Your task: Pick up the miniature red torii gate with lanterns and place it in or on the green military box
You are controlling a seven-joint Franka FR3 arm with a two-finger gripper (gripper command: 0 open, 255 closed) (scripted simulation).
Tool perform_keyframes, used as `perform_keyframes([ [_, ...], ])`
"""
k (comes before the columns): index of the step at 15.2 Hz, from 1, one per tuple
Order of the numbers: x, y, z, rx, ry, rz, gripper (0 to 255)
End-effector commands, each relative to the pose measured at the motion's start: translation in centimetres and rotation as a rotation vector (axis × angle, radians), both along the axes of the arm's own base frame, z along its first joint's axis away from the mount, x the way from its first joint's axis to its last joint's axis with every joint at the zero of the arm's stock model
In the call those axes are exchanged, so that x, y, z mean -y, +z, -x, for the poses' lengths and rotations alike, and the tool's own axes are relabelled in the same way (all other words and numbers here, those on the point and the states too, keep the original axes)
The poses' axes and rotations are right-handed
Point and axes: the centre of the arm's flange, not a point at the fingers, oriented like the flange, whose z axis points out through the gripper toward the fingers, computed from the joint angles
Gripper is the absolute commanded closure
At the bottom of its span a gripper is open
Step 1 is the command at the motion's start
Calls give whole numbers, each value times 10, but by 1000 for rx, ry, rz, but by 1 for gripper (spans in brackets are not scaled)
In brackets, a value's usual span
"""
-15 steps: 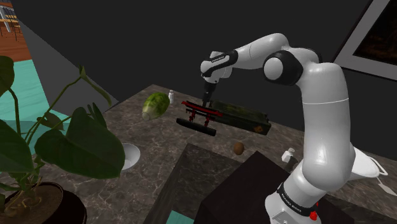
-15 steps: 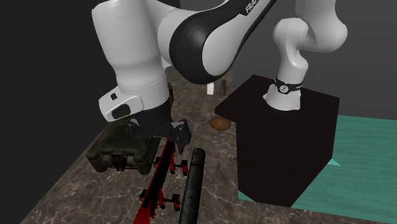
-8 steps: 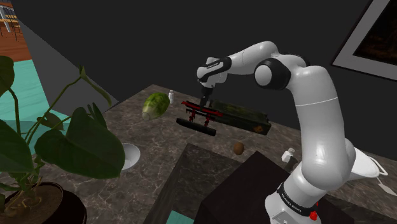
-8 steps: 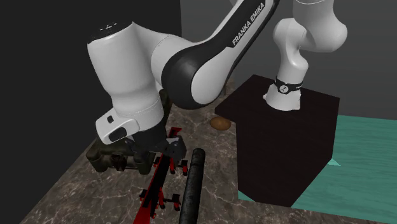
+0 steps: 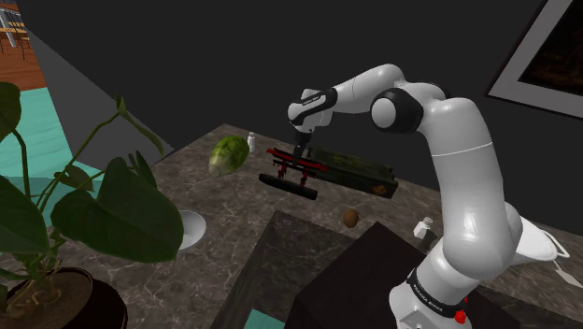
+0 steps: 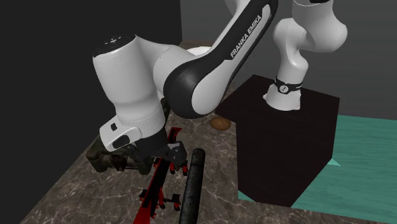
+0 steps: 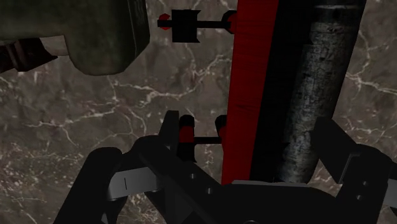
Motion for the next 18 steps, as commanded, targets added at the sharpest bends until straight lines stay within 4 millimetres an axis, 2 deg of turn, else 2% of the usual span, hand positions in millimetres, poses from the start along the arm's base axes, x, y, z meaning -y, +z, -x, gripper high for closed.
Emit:
perform_keyframes([
  [1, 0, 0, 0, 0, 0, 0, 0],
  [2, 0, 0, 0, 0, 0, 0, 0],
  [3, 0, 0, 0, 0, 0, 0, 255],
  [12, 0, 0, 0, 0, 0, 0, 255],
  [18, 0, 32, 0, 0, 0, 0, 255],
])
